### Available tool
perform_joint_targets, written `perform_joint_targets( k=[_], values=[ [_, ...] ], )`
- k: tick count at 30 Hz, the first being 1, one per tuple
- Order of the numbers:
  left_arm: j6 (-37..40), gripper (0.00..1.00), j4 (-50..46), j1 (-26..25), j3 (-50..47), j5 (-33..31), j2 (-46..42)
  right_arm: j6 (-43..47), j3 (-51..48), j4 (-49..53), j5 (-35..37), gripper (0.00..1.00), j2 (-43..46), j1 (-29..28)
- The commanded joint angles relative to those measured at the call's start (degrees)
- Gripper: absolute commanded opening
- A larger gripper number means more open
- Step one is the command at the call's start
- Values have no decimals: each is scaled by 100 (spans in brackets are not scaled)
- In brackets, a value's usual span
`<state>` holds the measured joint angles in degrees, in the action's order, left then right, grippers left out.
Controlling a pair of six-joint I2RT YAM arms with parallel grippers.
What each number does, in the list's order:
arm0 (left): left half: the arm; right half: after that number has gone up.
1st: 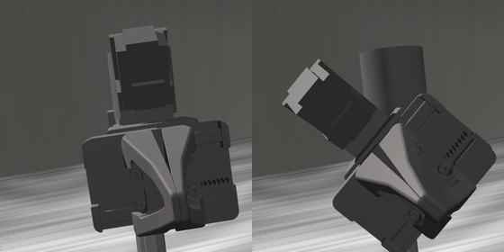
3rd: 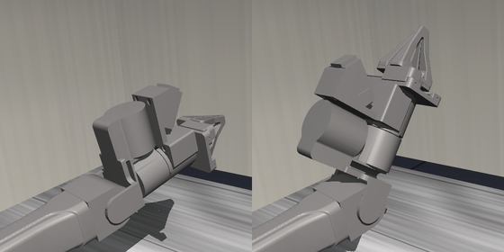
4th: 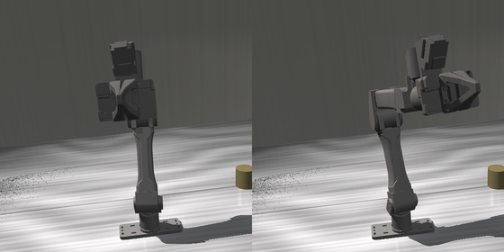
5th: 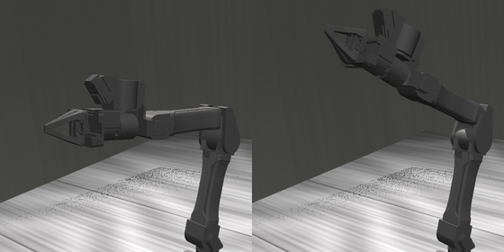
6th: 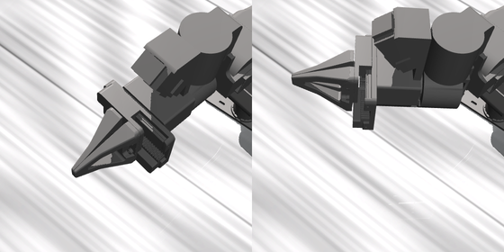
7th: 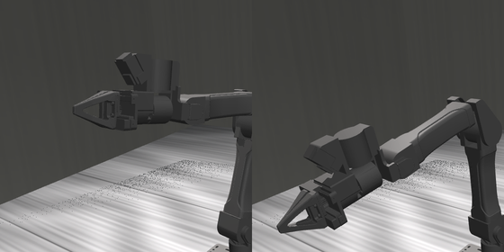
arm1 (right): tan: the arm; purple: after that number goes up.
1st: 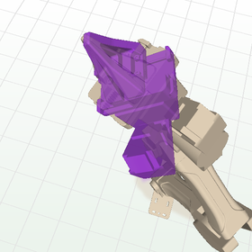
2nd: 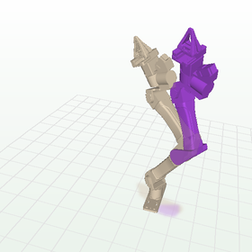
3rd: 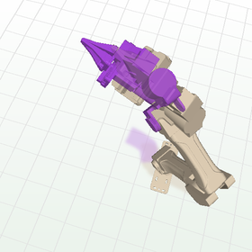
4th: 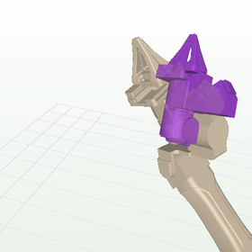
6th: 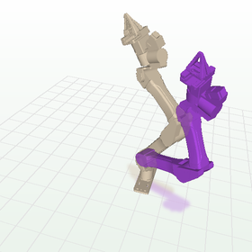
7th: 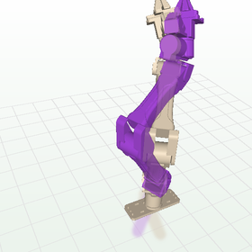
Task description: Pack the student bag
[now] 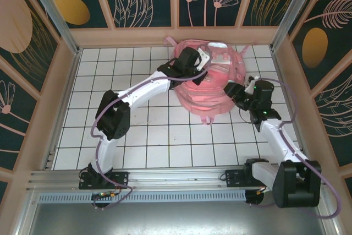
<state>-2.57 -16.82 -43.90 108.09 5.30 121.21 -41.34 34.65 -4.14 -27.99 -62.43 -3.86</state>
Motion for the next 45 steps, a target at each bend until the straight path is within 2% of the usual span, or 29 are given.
perform_joint_targets(
  k=[1, 7, 13, 17, 21, 22, 25, 27, 29, 37, 44, 45],
  values=[
    [-901, 0, 73, -22, 554, 636, 26, -136, 268, -629, 102, 53, -438, -273],
    [-1148, 0, 65, -22, 732, 900, 76, 366, 1147, -501, 423, 52, -1235, -605],
    [-1321, 0, 12, -21, 948, 1037, 247, 991, 2044, 62, 1176, 52, -2029, -985],
    [-1528, 0, 100, -21, 1080, 1182, 238, 1291, 2331, 276, 1755, 52, -2442, -1102],
    [-1698, 0, 138, 12, 1218, 1188, 202, 1552, 2290, 153, 2081, 53, -2500, -1185],
    [-1721, 0, 175, 13, 1214, 1193, 184, 1597, 2287, 133, 2110, 56, -2529, -1188],
    [-1768, 0, 205, 17, 1282, 1201, 182, 1629, 2443, 348, 2279, 77, -2602, -1188],
    [-1783, 0, 206, 20, 1297, 1206, 193, 1616, 2450, 405, 2307, 90, -2520, -1186],
    [-1783, 0, 203, 22, 1280, 1183, 189, 1570, 2380, 405, 2278, 93, -2350, -1178],
    [-1826, 0, 240, 22, 1277, 1175, 207, 1553, 2349, 933, 2260, 94, -1769, -1173],
    [-1943, 0, 365, 22, 1044, 1375, 187, 1686, 2209, 1511, 2007, 94, -849, -1177],
    [-1993, 5, 436, 23, 963, 1411, 159, 1694, 2176, 1613, 2048, 96, -728, -1177]
  ],
)
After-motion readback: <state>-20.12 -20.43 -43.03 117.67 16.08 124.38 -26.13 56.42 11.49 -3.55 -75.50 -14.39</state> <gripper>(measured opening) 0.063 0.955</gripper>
